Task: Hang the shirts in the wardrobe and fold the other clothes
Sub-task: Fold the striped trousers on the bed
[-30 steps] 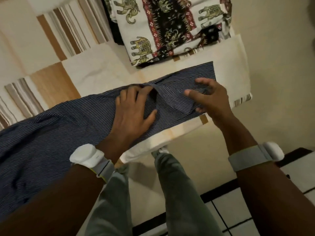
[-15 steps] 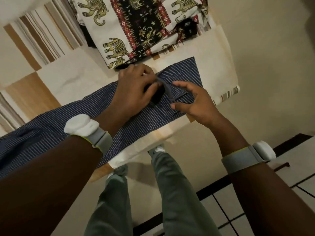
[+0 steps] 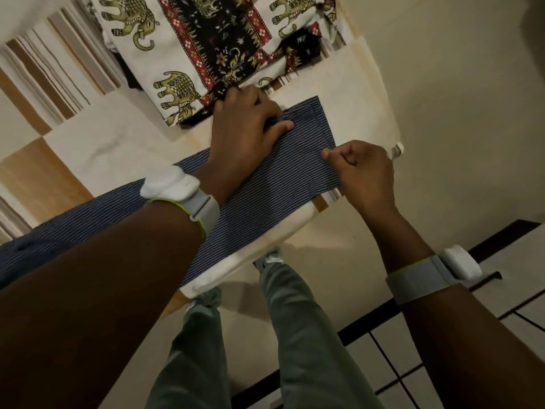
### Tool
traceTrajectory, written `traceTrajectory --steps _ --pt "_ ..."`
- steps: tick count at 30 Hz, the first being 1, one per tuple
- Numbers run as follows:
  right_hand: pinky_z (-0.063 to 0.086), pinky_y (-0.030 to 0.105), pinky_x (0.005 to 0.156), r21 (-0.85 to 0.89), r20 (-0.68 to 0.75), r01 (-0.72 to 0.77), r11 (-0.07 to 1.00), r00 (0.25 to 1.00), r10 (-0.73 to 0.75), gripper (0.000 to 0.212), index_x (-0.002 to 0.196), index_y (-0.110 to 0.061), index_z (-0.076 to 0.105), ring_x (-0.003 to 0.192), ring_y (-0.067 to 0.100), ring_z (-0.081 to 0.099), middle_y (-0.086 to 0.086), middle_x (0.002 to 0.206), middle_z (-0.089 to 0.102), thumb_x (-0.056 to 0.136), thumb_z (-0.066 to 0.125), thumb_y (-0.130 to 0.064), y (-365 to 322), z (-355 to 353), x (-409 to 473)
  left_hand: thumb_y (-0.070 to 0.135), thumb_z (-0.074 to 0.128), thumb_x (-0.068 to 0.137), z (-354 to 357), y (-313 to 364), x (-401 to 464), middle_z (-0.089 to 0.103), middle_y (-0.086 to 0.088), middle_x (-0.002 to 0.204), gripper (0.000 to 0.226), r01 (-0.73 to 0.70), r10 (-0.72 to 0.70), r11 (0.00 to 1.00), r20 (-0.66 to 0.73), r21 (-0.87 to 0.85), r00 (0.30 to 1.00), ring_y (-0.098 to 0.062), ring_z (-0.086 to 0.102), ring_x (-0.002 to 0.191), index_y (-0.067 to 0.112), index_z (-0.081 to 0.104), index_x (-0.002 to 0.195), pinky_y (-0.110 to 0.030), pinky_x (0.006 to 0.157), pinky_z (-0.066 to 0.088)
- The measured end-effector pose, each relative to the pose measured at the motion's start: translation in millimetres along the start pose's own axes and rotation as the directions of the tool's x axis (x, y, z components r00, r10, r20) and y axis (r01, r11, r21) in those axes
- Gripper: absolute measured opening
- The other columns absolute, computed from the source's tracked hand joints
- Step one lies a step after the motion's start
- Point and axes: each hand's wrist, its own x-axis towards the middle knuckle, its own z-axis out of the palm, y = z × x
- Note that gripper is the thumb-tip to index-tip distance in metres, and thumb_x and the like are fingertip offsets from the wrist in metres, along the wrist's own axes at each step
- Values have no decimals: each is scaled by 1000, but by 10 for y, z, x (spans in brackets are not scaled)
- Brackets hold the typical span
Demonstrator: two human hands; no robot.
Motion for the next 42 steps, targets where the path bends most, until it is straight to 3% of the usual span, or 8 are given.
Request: traceTrajectory --steps 8,14,19,23,30,35,39,42 --pt "55 45 88 -295 -92 -38 955 996 11 81 127 -23 59 108 25 64 2 117 70 74 62 -84 -228 200 17 64 59 92 99 39 16 59 5 112 35 119 -126 983 -48 -143 991 -23 48 114 37 75 106 -36 86 28" --pt "46 46 84 -450 -60 68 890 992 -106 57 99 -21 71 96 39 66 11 98 75 94 50 -73 -236 249 103 61 62 91 27 42 43 57 6 117 33 116 -115 983 15 -141 993 -22 47 118 40 70 114 -38 91 30" --pt "40 46 86 -545 -225 57 836 951 -211 40 119 -22 61 106 37 61 10 116 64 98 54 -55 -299 257 14 34 63 96 -336 116 -582 56 -2 126 35 122 -138 988 -196 -90 971 -25 52 116 25 62 131 -44 94 42" --pt "45 50 88 -327 -106 522 788 808 -579 27 122 -14 64 107 35 56 14 117 61 99 52 -24 -630 613 -350 24 64 99 -638 -134 -1725 58 -4 122 22 241 -261 965 -264 -106 928 -25 53 114 21 68 121 -42 92 39" --pt "49 42 88 60 559 956 288 207 -803 24 110 -19 74 111 24 58 3 121 64 101 54 -30 -1213 2041 -1607 36 44 109 -1217 -1570 -3331 58 -9 130 31 655 -618 755 -328 4 714 -32 51 124 20 63 126 -59 104 39" --pt "44 41 86 103 532 953 285 190 -825 30 114 -18 70 110 26 57 5 121 62 105 45 -33 -1607 2712 -1894 53 51 104 -1481 -2478 -3483 55 -12 129 45 697 -662 706 -232 129 713 -34 49 122 21 54 136 -51 104 37" --pt "48 42 84 130 657 953 275 125 -744 31 118 -18 69 104 25 58 4 115 62 106 46 -35 -1831 3102 -1836 59 49 103 -1556 -2905 -3361 66 -5 93 43 514 -500 854 -143 82 854 -31 60 92 22 71 102 -40 74 40" --pt "48 43 84 126 641 930 345 189 -744 23 109 -11 70 97 24 57 7 104 61 103 52 -24 -1818 3180 -1735 64 53 99 -1612 -3100 -3265 72 2 91 41 551 -554 832 -158 -68 817 -21 66 87 26 68 96 -39 72 48"
